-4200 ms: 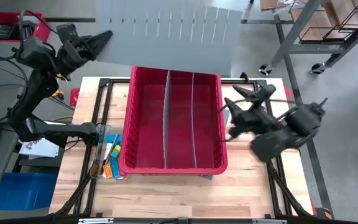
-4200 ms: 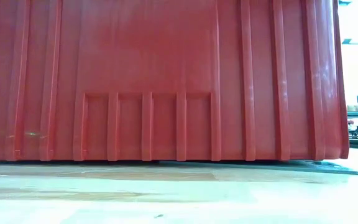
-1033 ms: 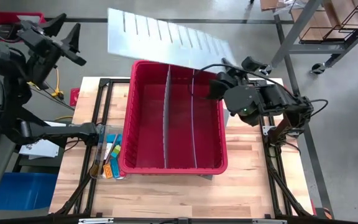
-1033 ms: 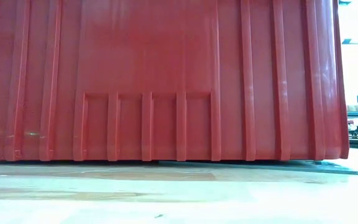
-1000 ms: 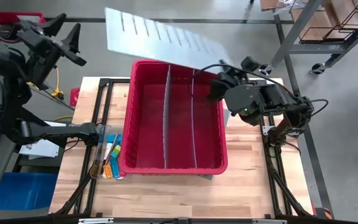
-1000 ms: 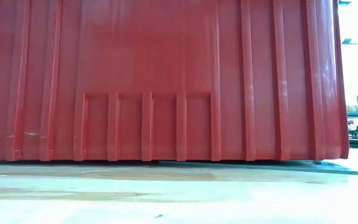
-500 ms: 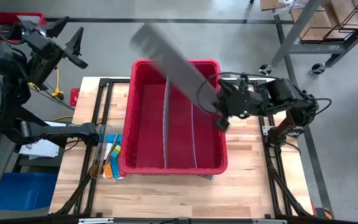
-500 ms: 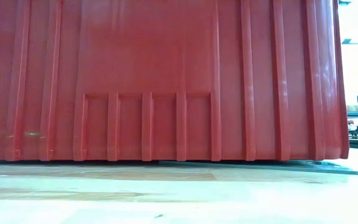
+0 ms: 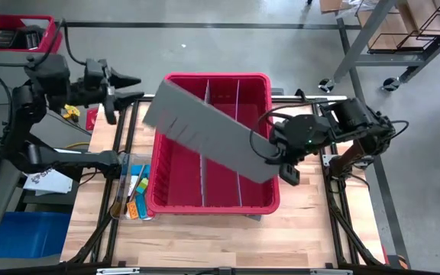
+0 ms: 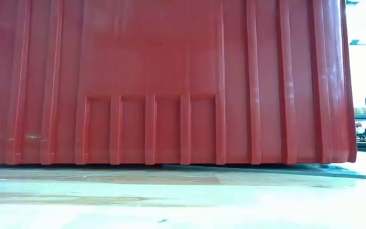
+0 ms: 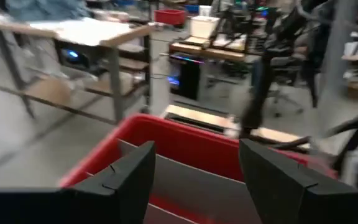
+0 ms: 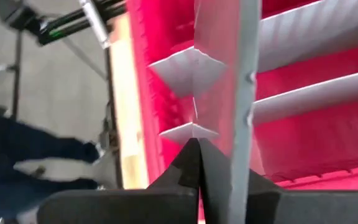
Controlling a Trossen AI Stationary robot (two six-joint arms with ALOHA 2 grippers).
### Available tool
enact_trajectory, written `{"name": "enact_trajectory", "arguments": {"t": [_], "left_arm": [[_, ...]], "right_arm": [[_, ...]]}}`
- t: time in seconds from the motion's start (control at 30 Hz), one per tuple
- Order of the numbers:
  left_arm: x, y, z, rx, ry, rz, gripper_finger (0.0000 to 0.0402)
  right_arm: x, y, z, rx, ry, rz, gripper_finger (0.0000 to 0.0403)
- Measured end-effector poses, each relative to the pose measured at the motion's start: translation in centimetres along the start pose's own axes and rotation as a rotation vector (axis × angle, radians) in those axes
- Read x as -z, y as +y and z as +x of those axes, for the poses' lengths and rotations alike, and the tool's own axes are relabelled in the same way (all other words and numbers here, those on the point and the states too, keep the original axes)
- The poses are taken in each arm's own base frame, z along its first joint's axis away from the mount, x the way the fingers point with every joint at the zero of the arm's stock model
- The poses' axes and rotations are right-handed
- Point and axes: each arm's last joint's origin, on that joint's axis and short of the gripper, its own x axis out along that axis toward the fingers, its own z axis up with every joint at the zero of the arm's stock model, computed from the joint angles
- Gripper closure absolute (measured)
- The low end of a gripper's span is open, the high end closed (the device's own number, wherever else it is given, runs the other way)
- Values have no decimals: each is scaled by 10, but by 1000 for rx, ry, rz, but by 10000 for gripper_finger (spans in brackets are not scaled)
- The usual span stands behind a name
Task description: Sort Items/Unsort Items
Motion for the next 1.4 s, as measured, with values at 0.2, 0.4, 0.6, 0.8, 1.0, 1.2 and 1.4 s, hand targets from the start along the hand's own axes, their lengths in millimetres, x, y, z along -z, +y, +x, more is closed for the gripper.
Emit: {"name": "enact_trajectory", "arguments": {"t": [0.2,0.4,0.6,0.8,1.0,1.2,1.4], "left_arm": [[10,-1,-6,17,91,-110,174],[35,0,-8,-28,367,-191,175],[73,1,-4,-133,668,-282,230],[126,-1,11,-148,872,-339,384],[181,-3,34,-223,1027,-427,399],[205,-10,54,-129,1030,-401,401],[204,-19,68,25,977,-172,401]], "right_arm": [[0,2,3,-55,31,-77,403],[-1,3,6,-68,45,-121,403],[-1,4,10,-69,52,-193,403],[-2,4,8,-64,27,-223,403],[-1,3,8,-61,30,-225,403],[-1,3,7,-58,26,-240,403],[-1,3,6,-58,23,-244,403]]}}
